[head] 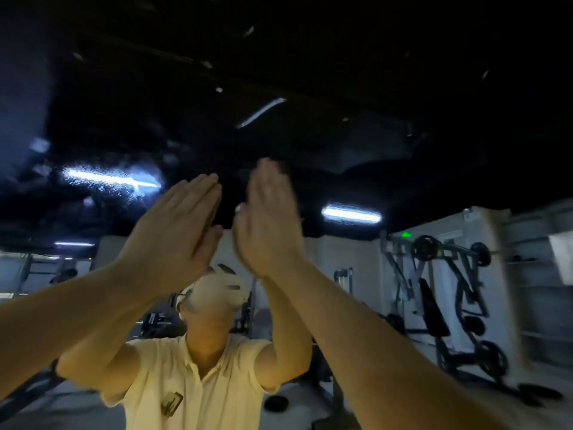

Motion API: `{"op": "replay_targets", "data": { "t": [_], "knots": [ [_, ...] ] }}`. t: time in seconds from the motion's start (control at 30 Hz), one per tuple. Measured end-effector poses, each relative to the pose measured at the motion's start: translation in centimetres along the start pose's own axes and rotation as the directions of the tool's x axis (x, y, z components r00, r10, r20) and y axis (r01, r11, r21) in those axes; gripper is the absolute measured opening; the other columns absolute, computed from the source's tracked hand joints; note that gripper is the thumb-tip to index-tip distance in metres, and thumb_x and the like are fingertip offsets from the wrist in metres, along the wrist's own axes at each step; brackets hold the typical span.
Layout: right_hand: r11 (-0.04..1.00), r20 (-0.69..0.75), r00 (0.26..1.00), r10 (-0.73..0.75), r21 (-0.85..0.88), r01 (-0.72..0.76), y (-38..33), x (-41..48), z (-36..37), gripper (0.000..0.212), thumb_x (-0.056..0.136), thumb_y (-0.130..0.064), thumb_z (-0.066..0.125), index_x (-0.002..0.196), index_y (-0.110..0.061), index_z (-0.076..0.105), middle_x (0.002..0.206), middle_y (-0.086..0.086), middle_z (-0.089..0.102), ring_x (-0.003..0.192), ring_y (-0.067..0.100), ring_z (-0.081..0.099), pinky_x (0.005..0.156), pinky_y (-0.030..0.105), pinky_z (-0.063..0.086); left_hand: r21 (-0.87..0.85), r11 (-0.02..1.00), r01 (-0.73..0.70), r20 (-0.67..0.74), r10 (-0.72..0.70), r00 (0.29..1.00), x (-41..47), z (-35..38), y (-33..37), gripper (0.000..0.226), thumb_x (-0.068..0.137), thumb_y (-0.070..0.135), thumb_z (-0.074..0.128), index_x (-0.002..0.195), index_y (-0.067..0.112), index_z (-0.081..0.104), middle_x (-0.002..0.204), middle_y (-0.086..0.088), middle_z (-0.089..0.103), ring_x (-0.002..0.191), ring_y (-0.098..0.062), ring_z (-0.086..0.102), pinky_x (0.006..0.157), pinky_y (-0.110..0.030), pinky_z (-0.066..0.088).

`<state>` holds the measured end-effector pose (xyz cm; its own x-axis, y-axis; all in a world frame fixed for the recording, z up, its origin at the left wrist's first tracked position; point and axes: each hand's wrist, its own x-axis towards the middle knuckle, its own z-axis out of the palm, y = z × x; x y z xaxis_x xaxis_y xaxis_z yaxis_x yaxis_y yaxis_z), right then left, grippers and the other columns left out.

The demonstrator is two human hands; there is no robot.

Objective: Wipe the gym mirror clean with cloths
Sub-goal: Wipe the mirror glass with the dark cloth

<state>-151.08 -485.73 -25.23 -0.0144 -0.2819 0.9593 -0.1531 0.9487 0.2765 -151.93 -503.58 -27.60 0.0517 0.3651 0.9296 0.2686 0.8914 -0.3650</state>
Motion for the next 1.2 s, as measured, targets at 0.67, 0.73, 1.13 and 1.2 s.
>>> {"op": "replay_targets", "data": {
  "t": [0.67, 0.73, 1.13, 1.2],
  "knots": [
    [0.998, -0.129, 0.990, -0.061, -0.026, 0.058, -2.0, 5.1, 0.7, 0.065, 0.101, -0.017, 0.049, 0.160, -0.004, 0.026, 0.170, 0.016, 0.016, 0.158, 0.027, 0.009, 0.128, 0.038, -0.004, 0.037, 0.997, 0.068, -0.027, -0.067, 0.997, 1.2, 0.4, -2.1, 0.080, 0.105, 0.054, 0.025, 0.162, -0.002, 0.018, 0.171, -0.019, 0.012, 0.160, -0.027, 0.009, 0.129, -0.047, 0.015],
    [0.967, -0.035, 0.967, -0.253, -0.042, 0.251, -0.5, 3.9, 0.3, 0.066, 0.102, -0.020, 0.053, 0.160, -0.005, 0.026, 0.170, 0.012, 0.016, 0.158, 0.023, 0.008, 0.126, 0.031, -0.011, -0.015, 0.996, 0.083, -0.073, -0.084, 0.994, 0.9, -0.2, -2.0, 0.076, 0.104, 0.045, 0.031, 0.160, -0.004, 0.020, 0.170, -0.022, 0.015, 0.159, -0.030, 0.013, 0.129, -0.048, 0.017],
    [0.864, -0.092, 0.869, 0.487, -0.093, -0.494, 8.0, 1.4, -0.8, 0.066, 0.100, -0.017, 0.044, 0.158, 0.005, 0.021, 0.167, 0.024, 0.019, 0.155, 0.038, 0.018, 0.127, 0.048, 0.015, 0.135, 0.990, 0.027, 0.147, -0.047, 0.988, 1.1, -2.8, -2.2, 0.087, 0.101, 0.069, 0.015, 0.164, 0.008, 0.017, 0.172, -0.009, 0.015, 0.160, -0.020, 0.011, 0.130, -0.038, 0.008],
    [0.939, -0.116, 0.938, 0.327, -0.076, -0.337, 3.2, 2.4, 0.1, 0.067, 0.099, -0.019, 0.047, 0.158, 0.001, 0.024, 0.168, 0.021, 0.019, 0.156, 0.036, 0.016, 0.127, 0.049, 0.016, 0.130, 0.991, 0.032, 0.134, -0.050, 0.990, -0.1, -4.0, -2.5, 0.084, 0.101, 0.063, 0.020, 0.163, 0.006, 0.022, 0.171, -0.011, 0.020, 0.159, -0.023, 0.017, 0.130, -0.040, 0.011]
  ]
}}
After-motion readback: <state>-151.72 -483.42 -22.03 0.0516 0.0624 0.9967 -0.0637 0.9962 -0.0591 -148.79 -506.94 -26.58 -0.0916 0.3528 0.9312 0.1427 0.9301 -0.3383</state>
